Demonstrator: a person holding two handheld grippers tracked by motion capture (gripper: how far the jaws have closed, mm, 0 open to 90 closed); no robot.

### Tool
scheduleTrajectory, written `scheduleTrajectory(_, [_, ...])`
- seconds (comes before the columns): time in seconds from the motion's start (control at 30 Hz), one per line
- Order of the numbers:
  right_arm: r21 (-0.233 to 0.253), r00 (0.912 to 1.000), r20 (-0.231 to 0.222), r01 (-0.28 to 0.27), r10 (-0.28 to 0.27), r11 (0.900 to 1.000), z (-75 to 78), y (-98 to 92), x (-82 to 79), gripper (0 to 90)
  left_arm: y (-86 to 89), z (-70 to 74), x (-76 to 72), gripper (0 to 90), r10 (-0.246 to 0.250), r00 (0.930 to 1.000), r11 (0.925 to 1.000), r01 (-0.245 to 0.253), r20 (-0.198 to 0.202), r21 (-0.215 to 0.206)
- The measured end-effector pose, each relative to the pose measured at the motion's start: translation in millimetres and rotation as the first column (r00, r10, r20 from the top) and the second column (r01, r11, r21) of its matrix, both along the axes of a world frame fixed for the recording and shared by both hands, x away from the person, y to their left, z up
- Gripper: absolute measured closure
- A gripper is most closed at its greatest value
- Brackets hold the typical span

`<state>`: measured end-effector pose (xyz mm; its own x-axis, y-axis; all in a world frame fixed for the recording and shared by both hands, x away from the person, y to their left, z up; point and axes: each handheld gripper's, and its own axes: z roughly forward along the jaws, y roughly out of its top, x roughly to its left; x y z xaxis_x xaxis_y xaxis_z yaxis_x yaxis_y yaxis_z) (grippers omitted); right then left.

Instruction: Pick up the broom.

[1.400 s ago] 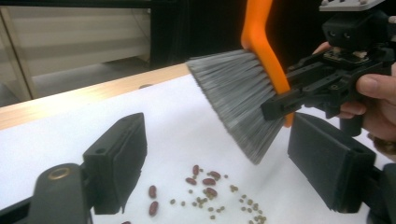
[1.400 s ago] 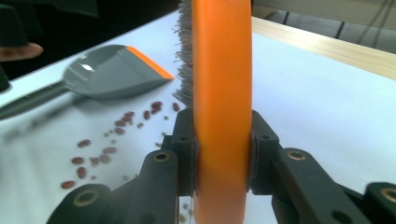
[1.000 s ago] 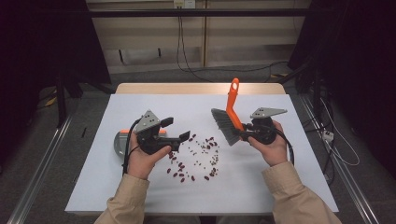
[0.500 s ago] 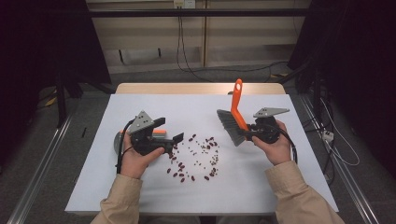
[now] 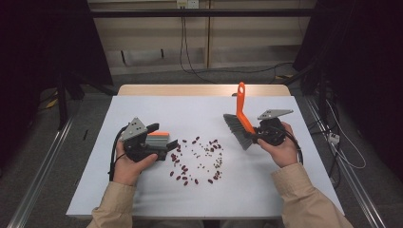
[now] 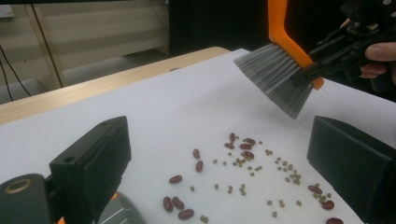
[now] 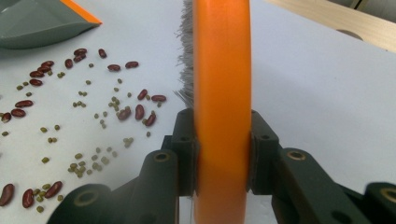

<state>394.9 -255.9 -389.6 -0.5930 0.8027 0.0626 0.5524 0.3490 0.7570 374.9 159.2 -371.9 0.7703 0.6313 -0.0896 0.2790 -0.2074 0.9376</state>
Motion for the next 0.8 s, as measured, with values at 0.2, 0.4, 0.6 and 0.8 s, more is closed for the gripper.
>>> scheduleTrajectory(0.2, [-0.078,0.9994,-0.017,0.027,-0.029,0.997,-4.6,3.1,4.2,70.1,7.6,-3.7,-0.1,6.3,0.011,0.9999,0.9999,-0.011,-0.003,0.000])
scheduleTrajectory(0.4, [-0.098,0.9985,-0.021,0.047,-0.050,0.994,-11.5,10.3,10.2,70.3,11.2,-6.3,-0.7,6.4,0.017,0.9998,0.9999,-0.017,-0.008,-0.001])
scheduleTrajectory(0.6, [-0.065,0.9983,-0.015,0.055,-0.056,0.996,-17.1,16.5,15.0,70.7,13.4,-8.0,-1.9,6.4,0.021,0.9997,0.9998,-0.021,-0.010,0.000])
scheduleTrajectory(0.8, [-0.046,0.9991,-0.011,0.041,-0.042,0.998,-24.0,32.8,19.2,70.5,15.8,-9.0,-2.9,6.4,0.025,0.9997,0.9997,-0.025,-0.007,-0.002])
